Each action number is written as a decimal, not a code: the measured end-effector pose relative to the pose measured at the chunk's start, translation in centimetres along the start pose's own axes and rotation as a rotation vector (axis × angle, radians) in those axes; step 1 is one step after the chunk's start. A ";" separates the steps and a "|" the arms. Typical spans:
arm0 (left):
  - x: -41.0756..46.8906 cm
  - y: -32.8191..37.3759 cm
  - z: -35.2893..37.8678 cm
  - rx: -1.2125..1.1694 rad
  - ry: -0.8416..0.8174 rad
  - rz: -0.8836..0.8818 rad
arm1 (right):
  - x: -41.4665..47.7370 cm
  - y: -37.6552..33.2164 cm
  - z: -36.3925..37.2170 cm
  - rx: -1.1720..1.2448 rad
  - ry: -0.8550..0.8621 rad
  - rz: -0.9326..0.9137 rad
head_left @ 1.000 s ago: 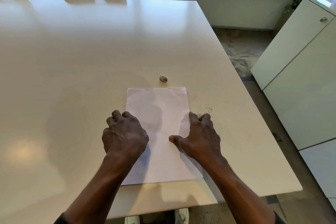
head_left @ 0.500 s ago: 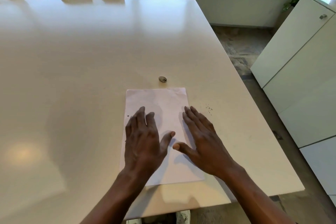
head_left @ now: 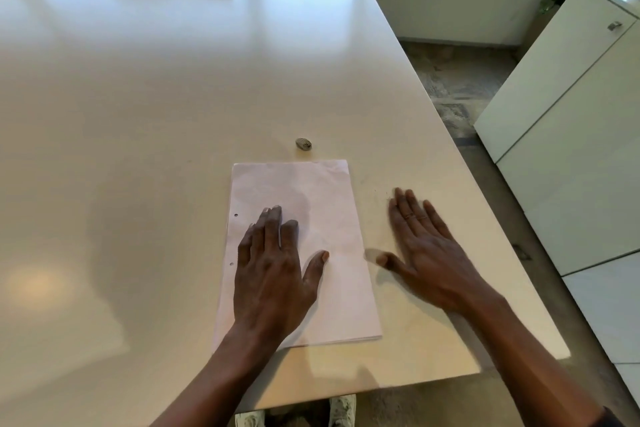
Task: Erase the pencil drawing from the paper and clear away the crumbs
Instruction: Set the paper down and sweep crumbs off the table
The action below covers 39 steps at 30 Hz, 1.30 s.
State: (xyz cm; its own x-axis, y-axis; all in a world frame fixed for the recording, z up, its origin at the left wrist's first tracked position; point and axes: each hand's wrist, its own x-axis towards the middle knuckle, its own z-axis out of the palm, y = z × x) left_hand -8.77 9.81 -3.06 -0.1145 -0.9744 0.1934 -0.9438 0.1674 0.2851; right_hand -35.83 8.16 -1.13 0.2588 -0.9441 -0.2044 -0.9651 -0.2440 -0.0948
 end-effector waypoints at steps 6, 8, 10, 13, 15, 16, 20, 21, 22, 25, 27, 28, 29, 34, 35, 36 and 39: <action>0.0 -0.1 0.4 0.014 0.016 0.004 | 0.6 -0.7 -0.7 0.019 0.075 -0.032; 0.0 -0.3 0.5 0.018 0.016 0.006 | 0.9 -2.5 -0.6 0.037 0.033 -0.115; 0.0 -0.3 0.6 0.020 0.022 0.009 | 1.3 -3.6 -0.4 0.041 -0.007 -0.158; 0.0 -0.4 0.7 0.017 0.019 0.010 | 2.0 -3.4 0.0 0.036 -0.021 -0.135; -0.1 -0.5 0.7 0.009 0.023 0.007 | 2.2 -2.2 0.1 0.008 -0.005 -0.083; -0.1 -0.5 0.7 0.006 0.028 0.006 | 2.2 -1.4 0.1 -0.005 0.008 -0.047; -0.1 -0.5 0.7 0.009 0.030 0.002 | 2.4 1.8 -0.4 -0.009 0.044 0.140; -0.1 -0.5 0.7 0.010 0.027 0.003 | 2.5 2.3 -0.6 -0.003 0.047 0.174; -0.1 -0.5 0.7 0.010 0.026 0.004 | 2.5 2.3 -0.9 0.002 0.055 0.188; 0.0 -0.5 0.7 0.012 0.028 0.009 | 2.7 0.1 -1.5 0.030 0.069 0.090; 0.0 -0.5 0.7 0.013 0.029 0.010 | 3.1 -2.3 -1.4 0.055 0.046 -0.025; 0.0 -0.5 0.7 0.016 0.028 0.011 | 3.3 -3.3 -1.2 0.062 0.033 -0.070; 0.0 -0.6 0.8 0.020 0.027 0.010 | 3.6 -3.9 -0.8 0.069 0.024 -0.101; -0.1 -0.6 0.8 0.012 0.023 0.010 | 4.5 -2.8 0.2 0.040 0.043 -0.026; 0.0 -0.6 0.8 0.011 0.026 0.010 | 4.4 -2.0 0.1 0.029 0.057 0.011; 0.0 -0.5 0.8 0.009 0.030 0.009 | 4.2 -1.3 0.0 0.021 0.065 0.053; 0.0 -0.5 0.7 0.005 0.043 0.011 | 3.7 0.7 -0.3 0.002 0.073 0.188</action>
State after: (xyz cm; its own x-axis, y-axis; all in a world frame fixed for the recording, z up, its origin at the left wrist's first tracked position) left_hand -8.50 9.63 -3.89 -0.1116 -0.9653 0.2362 -0.9440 0.1772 0.2783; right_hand -35.57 4.42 -1.64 0.0706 -0.9865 -0.1476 -0.9961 -0.0619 -0.0632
